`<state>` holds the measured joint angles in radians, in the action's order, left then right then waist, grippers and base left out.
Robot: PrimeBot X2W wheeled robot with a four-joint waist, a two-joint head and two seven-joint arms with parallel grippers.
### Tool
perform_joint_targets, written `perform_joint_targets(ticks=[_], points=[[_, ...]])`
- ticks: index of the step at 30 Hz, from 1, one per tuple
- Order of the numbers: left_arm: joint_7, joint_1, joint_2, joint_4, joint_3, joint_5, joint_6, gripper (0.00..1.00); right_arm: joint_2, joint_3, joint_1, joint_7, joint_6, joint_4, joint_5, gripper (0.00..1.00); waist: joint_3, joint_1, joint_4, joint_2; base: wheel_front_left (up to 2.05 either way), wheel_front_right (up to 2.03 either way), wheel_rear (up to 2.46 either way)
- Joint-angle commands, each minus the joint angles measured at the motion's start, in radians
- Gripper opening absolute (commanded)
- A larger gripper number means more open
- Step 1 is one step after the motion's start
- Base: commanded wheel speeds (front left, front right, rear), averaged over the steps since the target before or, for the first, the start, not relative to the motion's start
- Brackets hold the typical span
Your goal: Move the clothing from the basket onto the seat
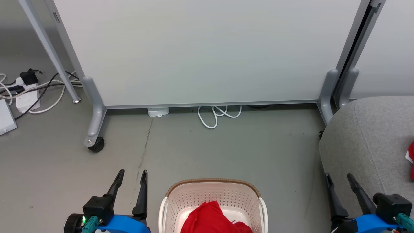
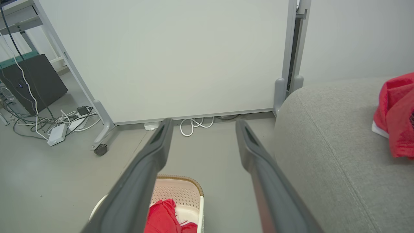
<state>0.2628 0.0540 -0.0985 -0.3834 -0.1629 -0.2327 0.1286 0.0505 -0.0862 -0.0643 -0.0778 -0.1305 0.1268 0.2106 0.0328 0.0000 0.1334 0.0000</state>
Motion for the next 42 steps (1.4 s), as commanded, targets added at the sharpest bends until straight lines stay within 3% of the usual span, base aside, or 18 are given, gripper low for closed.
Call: perform_joint_targets(ticks=[1,20,32,42], points=[[0.003,-0.007,0.000,-0.002,0.006,0.005,0.001,1.00,0.000,-0.002,0.012,-0.007,0.000,0.006,-0.006,1.00,0.002,0.0000,0.003,0.0000,0.00,0.00,0.00],[0.003,0.016,0.005,-0.014,-0.027,-0.004,0.003,1.00,0.000,0.024,0.049,-0.019,0.000,0.017,-0.010,1.00,-0.057,0.0000,-0.034,0.0000,0.00,0.00,0.00],[0.003,0.162,0.013,-0.030,-0.091,-0.002,0.003,1.00,0.000,0.034,0.175,0.000,0.000,-0.070,-0.052,1.00,-0.333,0.0000,-0.095,0.0000,0.00,0.00,0.00],[0.003,0.347,0.010,-0.149,-0.194,-0.019,0.003,1.00,0.007,0.067,0.295,0.009,0.000,-0.129,-0.071,1.00,-0.563,0.0000,-0.170,0.0000,0.00,0.00,0.00]])
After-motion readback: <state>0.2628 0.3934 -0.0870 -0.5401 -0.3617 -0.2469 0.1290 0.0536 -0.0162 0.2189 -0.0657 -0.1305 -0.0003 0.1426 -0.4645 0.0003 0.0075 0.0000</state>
